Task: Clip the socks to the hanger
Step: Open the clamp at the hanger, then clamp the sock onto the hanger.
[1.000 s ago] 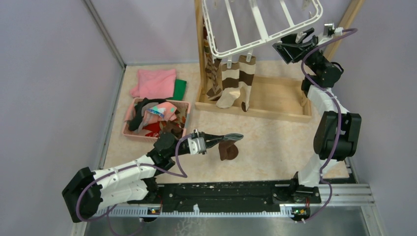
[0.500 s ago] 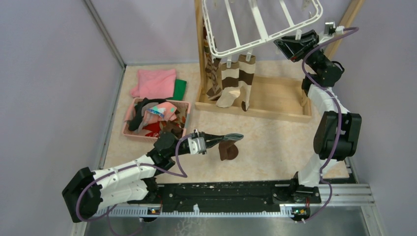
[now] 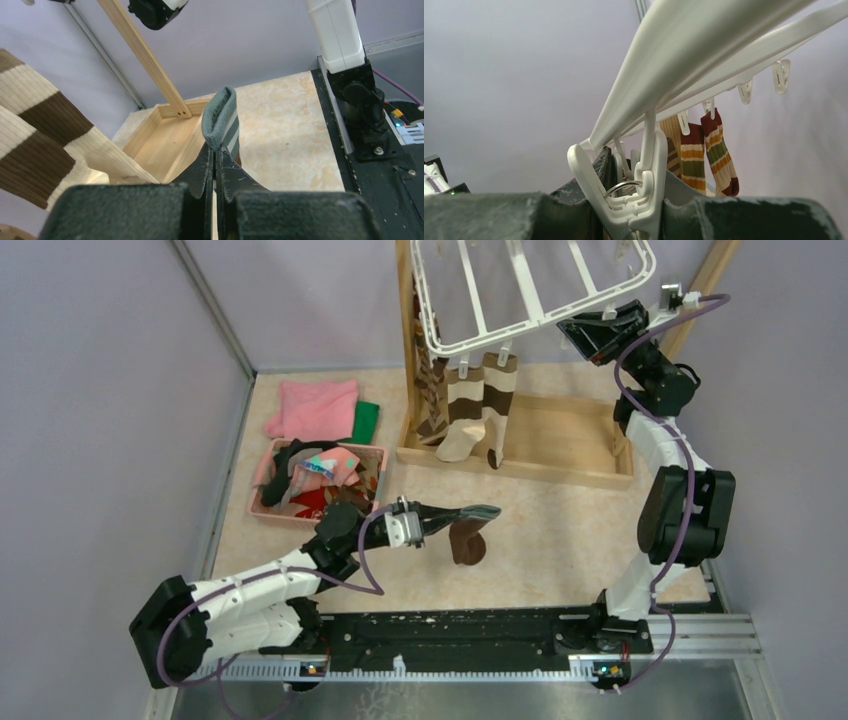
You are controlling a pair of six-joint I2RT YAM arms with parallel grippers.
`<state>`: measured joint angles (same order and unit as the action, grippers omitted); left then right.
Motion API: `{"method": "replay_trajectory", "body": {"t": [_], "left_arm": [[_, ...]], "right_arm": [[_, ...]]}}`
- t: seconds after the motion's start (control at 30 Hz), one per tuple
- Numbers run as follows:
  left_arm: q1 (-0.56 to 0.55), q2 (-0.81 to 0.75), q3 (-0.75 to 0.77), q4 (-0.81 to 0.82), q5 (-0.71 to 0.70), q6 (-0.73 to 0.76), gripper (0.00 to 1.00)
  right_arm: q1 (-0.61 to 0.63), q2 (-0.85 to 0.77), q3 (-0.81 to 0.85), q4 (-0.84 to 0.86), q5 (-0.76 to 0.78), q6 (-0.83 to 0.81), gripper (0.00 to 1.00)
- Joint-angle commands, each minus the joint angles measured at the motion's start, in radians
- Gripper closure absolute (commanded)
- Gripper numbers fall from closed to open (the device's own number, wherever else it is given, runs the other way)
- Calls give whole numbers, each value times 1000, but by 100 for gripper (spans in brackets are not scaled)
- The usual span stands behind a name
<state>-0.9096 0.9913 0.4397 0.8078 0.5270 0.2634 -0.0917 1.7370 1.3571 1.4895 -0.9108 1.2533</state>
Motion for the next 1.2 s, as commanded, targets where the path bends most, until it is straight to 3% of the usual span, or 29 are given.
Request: {"method": "replay_trajectory", "body": {"t": [0.0, 0.17, 0.4, 0.53, 0.9, 1.17], "left_arm": [[2, 57, 107, 51, 9, -17, 100], [6, 177, 240, 51, -54, -77, 100], [86, 460, 549, 36, -73, -404, 100], [129, 611, 719, 16, -44, -520, 100], [135, 823, 1014, -50, 9, -442, 100], [140, 888, 1138, -113, -37, -442, 100]], "right_arm": [[1, -12, 20, 231, 0, 14, 100], [1, -5, 25, 232, -19, 27, 100], [1, -1, 24, 233, -48, 38, 100], [1, 4, 26, 232, -48, 43, 100], [1, 22, 32, 232, -60, 44, 100], [1, 37, 39, 233, -65, 46, 100]]}}
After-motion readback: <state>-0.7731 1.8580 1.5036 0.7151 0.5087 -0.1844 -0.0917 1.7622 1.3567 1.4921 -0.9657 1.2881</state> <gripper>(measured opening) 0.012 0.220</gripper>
